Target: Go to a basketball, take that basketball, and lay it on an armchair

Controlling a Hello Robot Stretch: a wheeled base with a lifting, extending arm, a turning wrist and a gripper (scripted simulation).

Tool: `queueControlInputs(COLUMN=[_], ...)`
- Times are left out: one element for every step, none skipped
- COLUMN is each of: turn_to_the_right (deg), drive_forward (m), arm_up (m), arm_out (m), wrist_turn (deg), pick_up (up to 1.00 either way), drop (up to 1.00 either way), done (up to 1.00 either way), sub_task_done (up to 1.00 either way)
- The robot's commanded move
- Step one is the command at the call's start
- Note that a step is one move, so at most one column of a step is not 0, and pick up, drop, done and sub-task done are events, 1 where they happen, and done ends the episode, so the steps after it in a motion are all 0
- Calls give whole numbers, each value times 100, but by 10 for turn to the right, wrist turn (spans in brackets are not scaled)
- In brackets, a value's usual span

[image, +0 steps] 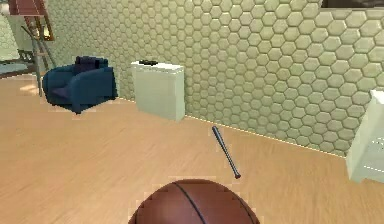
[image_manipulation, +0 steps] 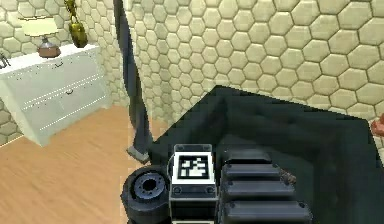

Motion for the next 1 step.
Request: queueControlInputs(turn_to_the_right=[450], drive_forward=[0], arm_up=[0], arm_out=[0], wrist_turn=[0], pick_up=[0], drop=[0], done=[0], sub_task_done=[0])
